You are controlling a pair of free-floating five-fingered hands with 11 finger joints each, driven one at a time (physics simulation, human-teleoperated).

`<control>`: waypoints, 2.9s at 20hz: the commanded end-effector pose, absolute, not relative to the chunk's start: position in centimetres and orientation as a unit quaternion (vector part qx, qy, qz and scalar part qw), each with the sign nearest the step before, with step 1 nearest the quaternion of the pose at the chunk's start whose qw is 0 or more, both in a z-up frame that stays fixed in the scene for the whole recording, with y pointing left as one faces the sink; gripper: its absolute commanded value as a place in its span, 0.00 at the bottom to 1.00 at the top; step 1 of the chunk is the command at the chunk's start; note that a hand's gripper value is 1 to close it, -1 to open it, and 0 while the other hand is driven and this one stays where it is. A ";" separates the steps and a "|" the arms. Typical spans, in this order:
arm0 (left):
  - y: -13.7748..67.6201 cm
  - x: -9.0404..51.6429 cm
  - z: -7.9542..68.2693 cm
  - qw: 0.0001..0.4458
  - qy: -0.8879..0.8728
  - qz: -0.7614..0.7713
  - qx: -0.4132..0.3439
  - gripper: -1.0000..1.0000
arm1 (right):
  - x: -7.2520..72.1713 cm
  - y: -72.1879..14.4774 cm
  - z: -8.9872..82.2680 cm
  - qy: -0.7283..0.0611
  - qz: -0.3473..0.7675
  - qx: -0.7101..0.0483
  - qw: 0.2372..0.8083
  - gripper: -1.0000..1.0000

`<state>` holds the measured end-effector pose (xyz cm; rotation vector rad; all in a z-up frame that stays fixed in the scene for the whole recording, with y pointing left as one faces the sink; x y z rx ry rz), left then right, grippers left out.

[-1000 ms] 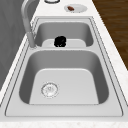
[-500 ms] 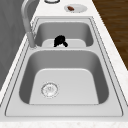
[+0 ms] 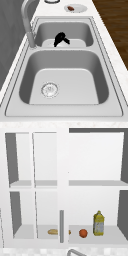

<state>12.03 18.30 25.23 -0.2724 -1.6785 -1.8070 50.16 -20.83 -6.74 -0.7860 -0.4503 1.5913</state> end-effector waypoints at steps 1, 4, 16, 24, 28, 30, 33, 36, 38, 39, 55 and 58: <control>18.3 12.0 25.2 0.324 -0.640 -0.689 -0.104 0.50 | 49.7 -21.5 -5.2 -0.227 0.691 -0.312 0.611 0.00; 18.3 12.0 25.2 0.324 -0.640 -0.689 -0.104 0.50 | 49.4 -22.0 -3.9 -0.241 0.695 -0.296 0.609 0.00; 18.3 12.0 25.2 0.324 -0.640 -0.689 -0.104 0.50 | 49.2 -22.9 -1.0 -0.319 0.709 -0.213 0.592 0.00; 18.3 12.0 25.2 0.324 -0.640 -0.689 -0.104 0.50 | 48.4 -23.8 0.8 -0.380 0.704 -0.150 0.581 0.00; 18.3 12.0 25.2 0.324 -0.640 -0.689 -0.104 0.50 | 47.4 -23.7 0.7 -0.377 0.698 -0.154 0.589 0.00; 18.3 12.0 25.2 0.324 -0.640 -0.689 -0.104 0.50 | 47.1 -24.4 1.1 -0.384 0.685 -0.167 0.596 0.00; 18.3 12.0 25.2 0.324 -0.640 -0.689 -0.104 0.50 | 47.5 -23.9 1.0 -0.378 0.706 -0.155 0.579 0.00; 18.3 12.0 25.2 0.324 -0.640 -0.689 -0.104 0.50 | 47.3 -23.8 1.0 -0.375 0.707 -0.157 0.578 0.00; 18.3 12.0 25.2 0.324 -0.640 -0.689 -0.104 0.50 | 47.3 -23.8 0.8 -0.374 0.707 -0.154 0.580 0.00; 18.3 12.0 25.2 0.324 -0.640 -0.689 -0.104 0.50 | 47.3 -23.8 0.9 -0.375 0.707 -0.154 0.580 0.00; 18.3 12.0 25.2 0.324 -0.640 -0.689 -0.104 0.50 | 45.8 -24.6 1.5 -0.391 0.702 -0.166 0.572 0.00; 18.3 12.0 25.2 0.324 -0.640 -0.689 -0.104 0.50 | 45.4 -24.8 2.2 -0.392 0.701 -0.165 0.572 0.00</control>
